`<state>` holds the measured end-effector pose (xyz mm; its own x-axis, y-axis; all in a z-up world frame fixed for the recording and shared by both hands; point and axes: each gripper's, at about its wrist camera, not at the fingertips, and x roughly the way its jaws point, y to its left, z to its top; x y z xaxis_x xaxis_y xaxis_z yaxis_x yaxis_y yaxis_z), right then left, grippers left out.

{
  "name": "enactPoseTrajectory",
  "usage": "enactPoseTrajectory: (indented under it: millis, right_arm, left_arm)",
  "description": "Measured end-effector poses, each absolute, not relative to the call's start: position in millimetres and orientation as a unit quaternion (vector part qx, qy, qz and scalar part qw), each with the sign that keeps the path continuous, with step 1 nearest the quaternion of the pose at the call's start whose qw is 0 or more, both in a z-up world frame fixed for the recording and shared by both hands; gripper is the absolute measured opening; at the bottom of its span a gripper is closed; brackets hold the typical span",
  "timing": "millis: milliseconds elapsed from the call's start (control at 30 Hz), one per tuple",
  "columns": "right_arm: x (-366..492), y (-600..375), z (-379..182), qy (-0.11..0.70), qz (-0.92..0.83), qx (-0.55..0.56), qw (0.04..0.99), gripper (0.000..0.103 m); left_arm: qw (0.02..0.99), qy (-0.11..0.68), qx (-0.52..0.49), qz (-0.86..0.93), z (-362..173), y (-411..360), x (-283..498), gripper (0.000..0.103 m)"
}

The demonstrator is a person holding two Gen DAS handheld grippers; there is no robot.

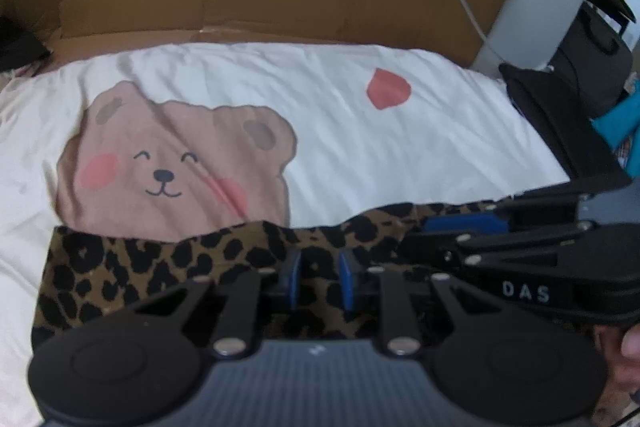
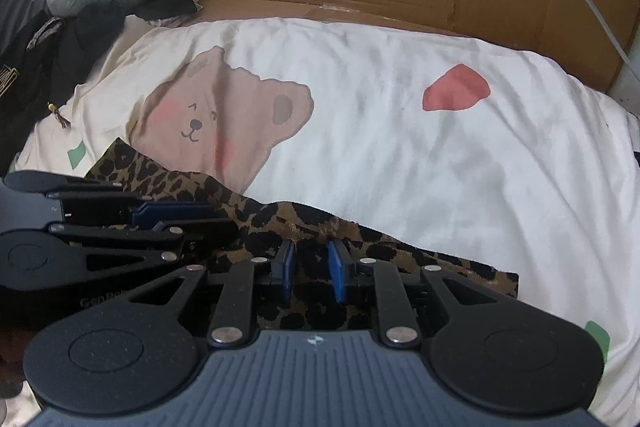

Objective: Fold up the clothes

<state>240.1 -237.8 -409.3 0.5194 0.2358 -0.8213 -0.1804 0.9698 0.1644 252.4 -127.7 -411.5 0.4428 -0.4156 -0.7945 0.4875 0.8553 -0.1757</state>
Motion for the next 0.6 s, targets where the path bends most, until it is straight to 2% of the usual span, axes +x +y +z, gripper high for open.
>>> enactPoseTrajectory:
  millis: [100, 200, 333, 600]
  right_arm:
    - [242, -245, -410, 0.479, 0.121, 0.055, 0.868, 0.025]
    - [243, -250, -409, 0.482, 0.122, 0.073, 0.864, 0.025]
    - [240, -247, -410, 0.476, 0.118, 0.066, 0.869, 0.025]
    - [241, -250, -404, 0.479, 0.105, 0.081, 0.868, 0.025]
  left_arm:
    - [0.843, 0.472, 0.008, -0.259, -408, -123, 258, 0.022]
    - [0.839, 0.481, -0.032, -0.253, -397, -112, 264, 0.011]
    - [0.838, 0.468, -0.025, -0.281, -385, -111, 255, 0.012]
    - [0.822, 0.486, 0.007, -0.297, -405, -129, 249, 0.012]
